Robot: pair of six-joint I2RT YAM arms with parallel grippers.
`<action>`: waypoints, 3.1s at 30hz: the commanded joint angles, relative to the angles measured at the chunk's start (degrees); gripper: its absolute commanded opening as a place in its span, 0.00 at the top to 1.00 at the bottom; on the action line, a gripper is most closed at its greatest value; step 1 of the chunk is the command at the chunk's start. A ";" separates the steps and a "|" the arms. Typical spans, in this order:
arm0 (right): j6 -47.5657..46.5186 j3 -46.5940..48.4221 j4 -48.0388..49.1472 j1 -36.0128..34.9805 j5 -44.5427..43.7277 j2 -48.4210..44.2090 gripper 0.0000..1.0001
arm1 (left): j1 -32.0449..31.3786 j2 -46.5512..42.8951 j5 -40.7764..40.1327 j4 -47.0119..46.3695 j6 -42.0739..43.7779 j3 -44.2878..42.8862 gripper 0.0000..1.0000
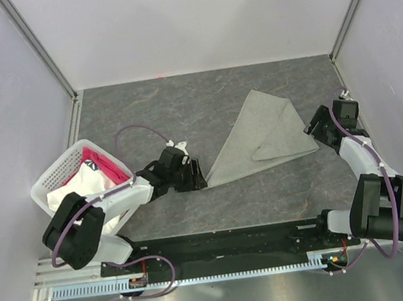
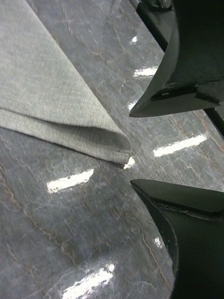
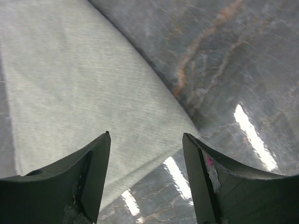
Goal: Fold the napkin, place the utensils inside, and roll it up
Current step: Fold the napkin
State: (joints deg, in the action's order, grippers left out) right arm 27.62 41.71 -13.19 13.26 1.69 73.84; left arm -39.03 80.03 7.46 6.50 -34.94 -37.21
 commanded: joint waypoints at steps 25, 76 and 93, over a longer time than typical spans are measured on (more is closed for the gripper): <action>2.27 3.20 4.58 0.02 9.91 -1.07 0.27 | -0.17 8.47 2.64 -5.45 -6.02 1.27 0.54; 2.53 -0.76 7.65 0.10 11.75 -1.25 0.27 | -0.26 -4.54 13.18 -16.16 -10.40 3.03 0.98; 1.30 -2.95 7.74 0.02 14.74 -3.44 0.27 | -6.58 25.25 21.36 -28.56 -17.70 -28.86 0.98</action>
State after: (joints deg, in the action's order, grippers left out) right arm 29.78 39.92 -7.03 13.26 15.14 72.07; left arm -43.68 100.22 25.87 -17.08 -49.32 -57.47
